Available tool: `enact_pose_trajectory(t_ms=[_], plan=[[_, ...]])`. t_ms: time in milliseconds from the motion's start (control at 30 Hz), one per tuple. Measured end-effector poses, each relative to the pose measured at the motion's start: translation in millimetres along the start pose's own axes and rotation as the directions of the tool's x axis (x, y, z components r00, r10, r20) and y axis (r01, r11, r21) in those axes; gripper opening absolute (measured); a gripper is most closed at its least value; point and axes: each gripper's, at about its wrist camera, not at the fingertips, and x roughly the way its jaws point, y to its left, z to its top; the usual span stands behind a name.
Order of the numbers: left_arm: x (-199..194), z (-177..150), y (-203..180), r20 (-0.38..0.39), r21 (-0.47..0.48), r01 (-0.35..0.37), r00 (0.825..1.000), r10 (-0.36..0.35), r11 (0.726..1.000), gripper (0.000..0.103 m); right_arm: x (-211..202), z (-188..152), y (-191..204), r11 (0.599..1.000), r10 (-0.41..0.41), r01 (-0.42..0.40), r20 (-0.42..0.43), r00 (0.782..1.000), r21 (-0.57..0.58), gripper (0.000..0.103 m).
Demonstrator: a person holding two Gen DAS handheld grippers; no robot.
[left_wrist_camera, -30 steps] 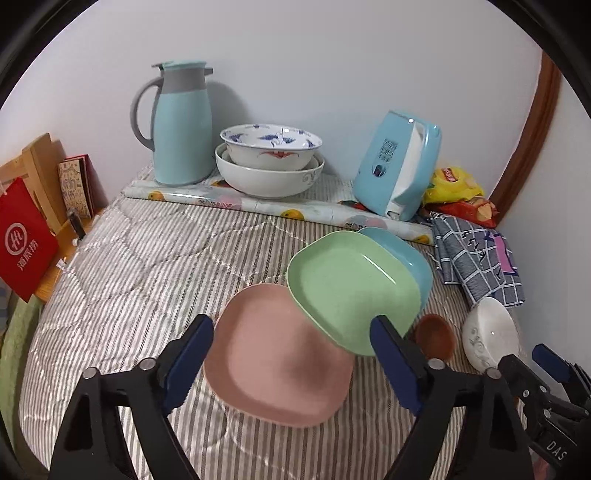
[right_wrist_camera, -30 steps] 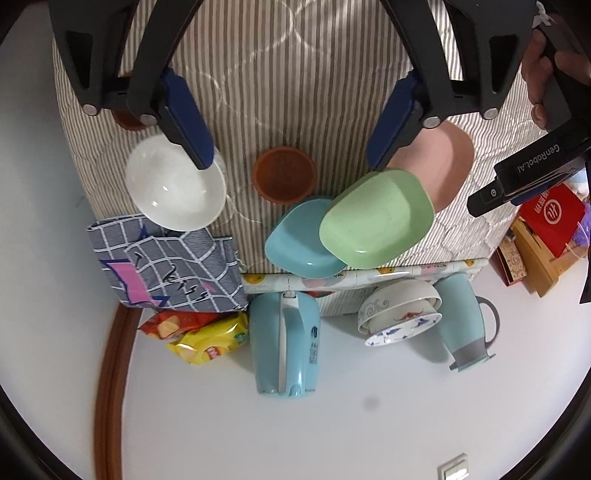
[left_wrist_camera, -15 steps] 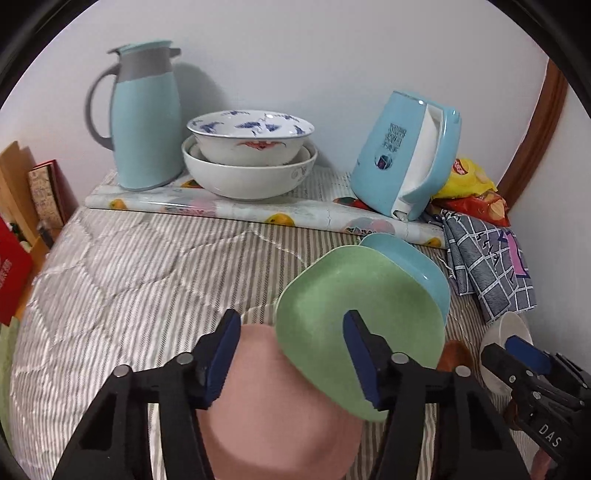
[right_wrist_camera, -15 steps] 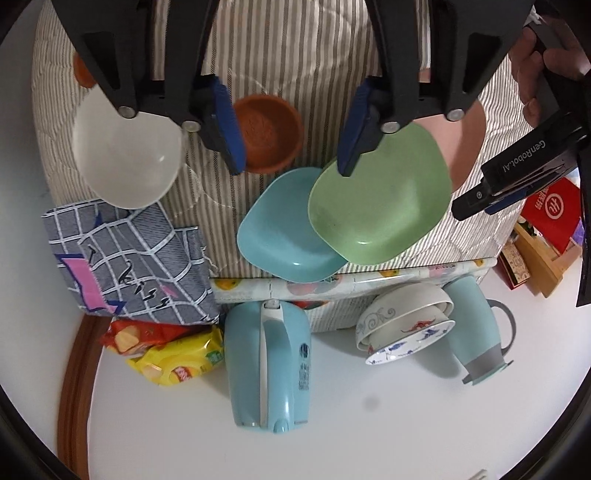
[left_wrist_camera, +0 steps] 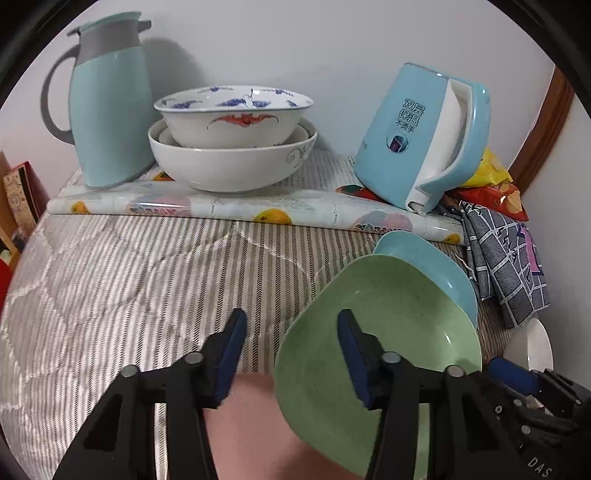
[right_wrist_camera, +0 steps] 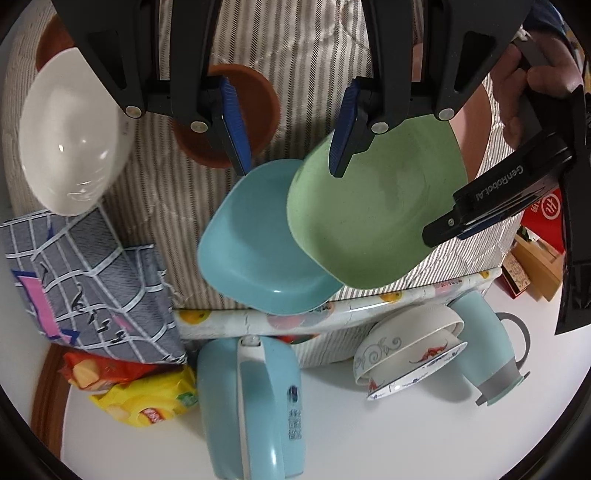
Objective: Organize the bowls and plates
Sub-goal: 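Lift the green plate and lower it onto the pink plate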
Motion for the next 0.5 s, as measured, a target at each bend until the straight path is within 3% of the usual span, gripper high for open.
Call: enact_pose_trajectory(t_ms=[267, 333, 500], plan=[[16, 2, 0, -0.026, 0.014, 0.023, 0.999, -0.023, 1.0, 0.029, 16, 6, 5, 1.0, 0.021, -0.021, -0.025, 0.999, 0.015, 0.044], [17, 3, 0, -0.027, 0.01, 0.034, 0.999, -0.034, 0.999, 0.025, 21, 7, 5, 1.0, 0.012, -0.011, -0.032, 0.999, 0.014, 0.036], [15, 2, -1, -0.024, 0.017, 0.056, 0.998, -0.056, 0.998, 0.02, 24, 6, 4, 1.0, -0.01, 0.01, -0.027, 1.0, 0.016, 0.027]])
